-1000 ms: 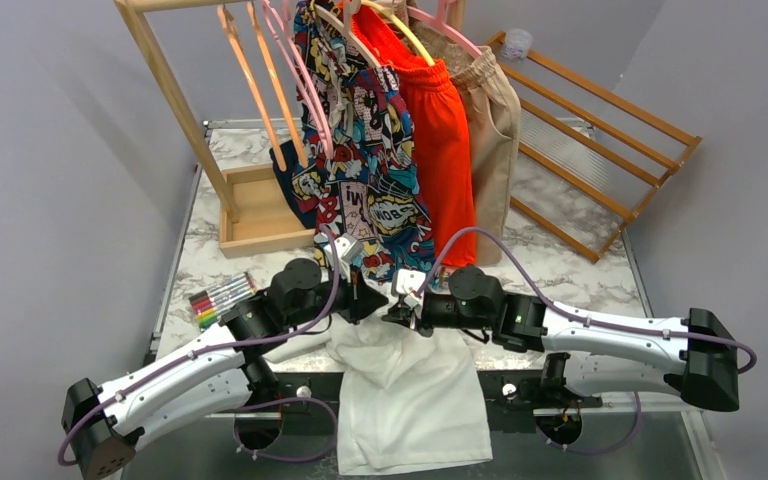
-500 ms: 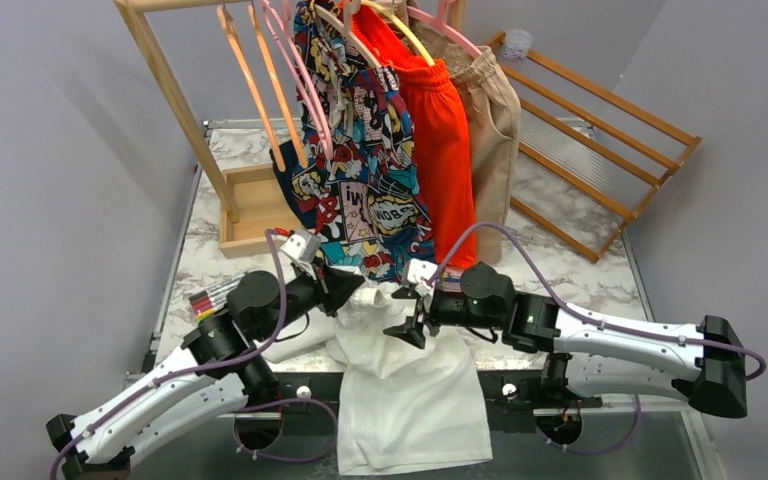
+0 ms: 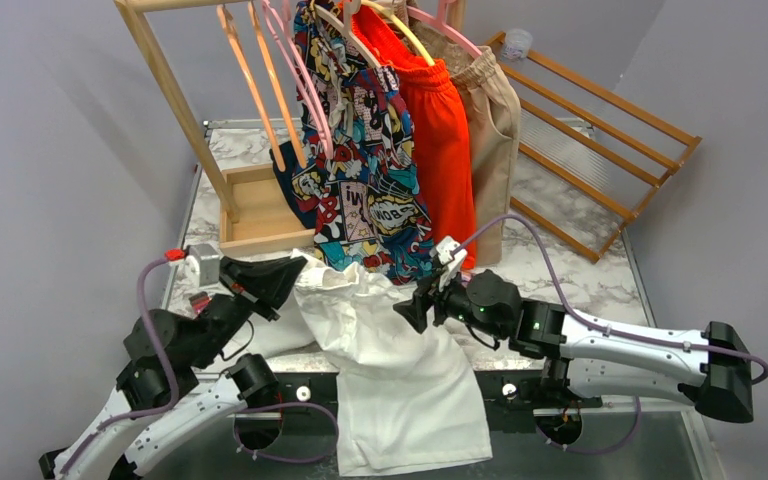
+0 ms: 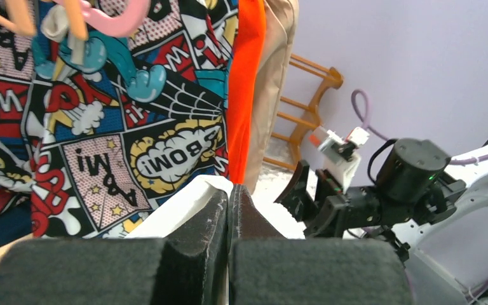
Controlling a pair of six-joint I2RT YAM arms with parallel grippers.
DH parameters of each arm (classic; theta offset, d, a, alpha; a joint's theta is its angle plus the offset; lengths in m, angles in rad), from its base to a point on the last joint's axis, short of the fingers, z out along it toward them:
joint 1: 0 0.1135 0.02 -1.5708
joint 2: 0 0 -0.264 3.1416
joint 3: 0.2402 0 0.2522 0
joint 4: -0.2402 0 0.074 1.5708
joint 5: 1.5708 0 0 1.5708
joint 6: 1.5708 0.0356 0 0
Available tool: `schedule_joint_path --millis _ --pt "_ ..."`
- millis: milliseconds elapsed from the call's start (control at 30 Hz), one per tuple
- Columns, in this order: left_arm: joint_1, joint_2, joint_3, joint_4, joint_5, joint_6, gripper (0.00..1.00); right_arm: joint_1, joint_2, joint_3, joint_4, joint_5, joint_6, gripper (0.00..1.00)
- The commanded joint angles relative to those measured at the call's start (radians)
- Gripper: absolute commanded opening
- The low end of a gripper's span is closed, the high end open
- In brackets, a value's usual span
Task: Place the shorts on the hanger
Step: Adjust the shorts at the center of the board.
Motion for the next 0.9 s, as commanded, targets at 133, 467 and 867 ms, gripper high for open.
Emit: schedule_joint_path --millis 133,467,867 --pt "-0.003 -0.107 0.027 -0.035 -0.059 0.033 0.0 -0.097 0.081 -0.038 0.073 0.052 0.201 0.74" --pt "-0.004 -0.064 0.075 -0.051 0.024 0.059 0.0 -0.215 0.271 0.001 0.233 -0.333 0.214 0.72" --pt "-0.005 -0.056 0.089 -0.045 0.047 0.048 0.0 -0.215 0.509 0.069 0.325 -0.438 0.163 0.69"
